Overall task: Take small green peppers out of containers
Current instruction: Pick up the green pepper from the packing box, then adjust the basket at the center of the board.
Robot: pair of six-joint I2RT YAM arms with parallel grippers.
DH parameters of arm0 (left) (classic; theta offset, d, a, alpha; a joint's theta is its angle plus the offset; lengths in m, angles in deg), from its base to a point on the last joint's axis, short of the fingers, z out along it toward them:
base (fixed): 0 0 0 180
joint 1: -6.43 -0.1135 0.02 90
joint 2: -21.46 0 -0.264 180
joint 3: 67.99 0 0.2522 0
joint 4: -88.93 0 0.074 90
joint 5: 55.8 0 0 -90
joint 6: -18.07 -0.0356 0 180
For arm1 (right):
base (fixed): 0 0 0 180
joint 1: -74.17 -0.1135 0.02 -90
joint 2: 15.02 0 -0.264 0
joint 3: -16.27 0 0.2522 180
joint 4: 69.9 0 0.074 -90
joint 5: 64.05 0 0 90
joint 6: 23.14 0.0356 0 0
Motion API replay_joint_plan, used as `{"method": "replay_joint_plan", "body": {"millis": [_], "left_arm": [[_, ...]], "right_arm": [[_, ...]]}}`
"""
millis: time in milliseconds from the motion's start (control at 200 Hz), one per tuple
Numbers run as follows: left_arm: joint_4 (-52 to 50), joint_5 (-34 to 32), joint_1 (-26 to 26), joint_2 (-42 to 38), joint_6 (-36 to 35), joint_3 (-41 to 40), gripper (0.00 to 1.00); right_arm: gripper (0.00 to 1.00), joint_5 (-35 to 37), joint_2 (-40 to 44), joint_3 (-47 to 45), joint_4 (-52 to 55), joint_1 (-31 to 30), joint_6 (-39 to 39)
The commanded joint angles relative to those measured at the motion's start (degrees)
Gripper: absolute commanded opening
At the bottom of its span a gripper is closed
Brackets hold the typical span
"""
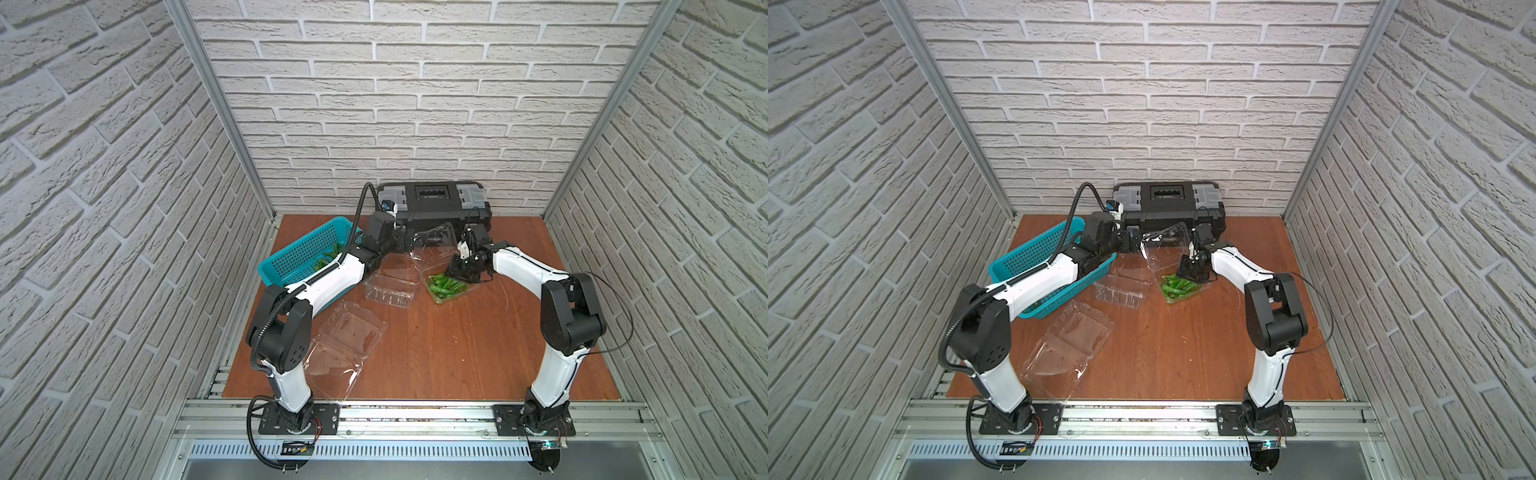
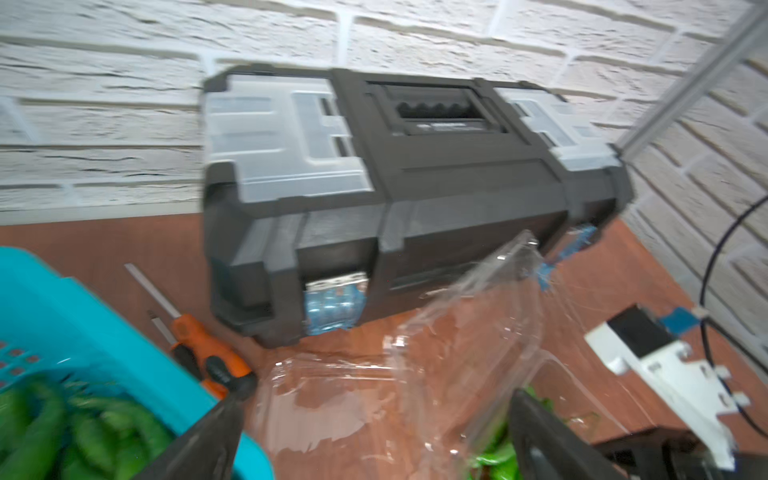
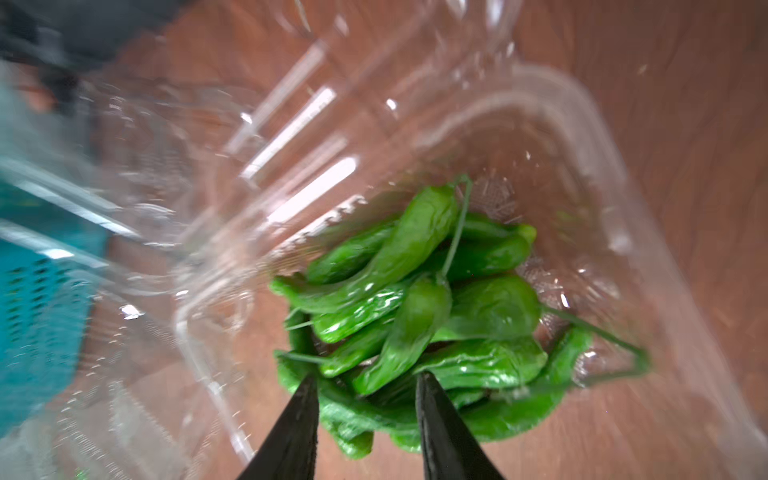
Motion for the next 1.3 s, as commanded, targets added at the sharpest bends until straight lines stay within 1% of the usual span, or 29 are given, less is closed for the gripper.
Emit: {"method": "replay_joint_plan", "body": {"millis": [0, 145, 165, 250, 320, 395, 440, 455, 510, 700, 840, 970, 1140, 1295], "left_arm": [[-1.41, -7.79, -1.90, -4.22, 1.86, -1.58, 0.98], [-5.95, -10.54, -4.74, -6.26, 5.23, -3.51, 0.98], [-6.47, -10.69, -5.21, -6.52, 5.77, -3.89, 0.98], [-7.47, -10.73, -7.21, -7.58, 8.23, -5.94, 0.98], [-7.91, -10.73, -8.46, -8.39, 9.23, -7.69, 0.98], [-8.50, -10.11, -9.13, -8.63, 9.24, -8.75, 0.98], [-9.81, -9.74, -9.44, -8.16, 9.44, -8.50, 0.98], [-10.19, -9.69, -9.52, -7.96, 9.52, -8.32, 0.98], [-11.10, -9.18, -9.62, -7.17, 9.60, -8.06, 0.98], [-10.84, -5.53, -9.59, -4.43, 10.00, -7.59, 0.98], [-12.05, -2.16, -9.59, -0.61, 9.73, -4.74, 0.98], [-11.99, 1.15, -9.55, 2.64, 8.90, -2.49, 0.98], [-9.95, 9.15, -8.64, 6.93, 7.21, 1.21, 0.98], [-8.99, 16.66, -6.14, 10.23, 5.02, 4.46, 0.98]], "right_arm": [[0.40, 1.06, -1.64, 1.95, 1.83, -0.10, 1.76], [0.40, 1.58, -3.16, 2.21, 0.84, -0.37, 2.22], [0.39, 1.71, -4.87, 2.23, 0.68, -0.37, 2.30], [0.32, 1.78, -5.47, 2.40, 0.29, -0.46, 2.40], [0.22, 2.15, -5.00, 2.32, 0.15, -0.46, 2.18], [0.13, 2.62, -3.96, 2.01, 0.03, -0.46, 1.88], [0.10, 3.10, -3.94, 1.74, -0.05, -0.46, 1.65], [0.09, 3.16, -2.32, 1.71, -0.04, -0.46, 1.57], [0.08, 3.45, -1.00, 1.54, 0.11, -0.46, 1.39], [0.08, 4.36, 4.83, 0.24, 0.14, -0.46, 0.60], [0.08, 5.32, 8.74, -0.71, -0.14, -0.46, 0.09], [0.08, 4.31, 11.31, -1.54, -1.69, -0.68, -0.63], [0.09, 2.83, 13.27, -1.72, -2.88, -1.97, -2.81], [0.09, 2.54, 14.04, -1.23, -3.53, -3.22, -3.70]]}}
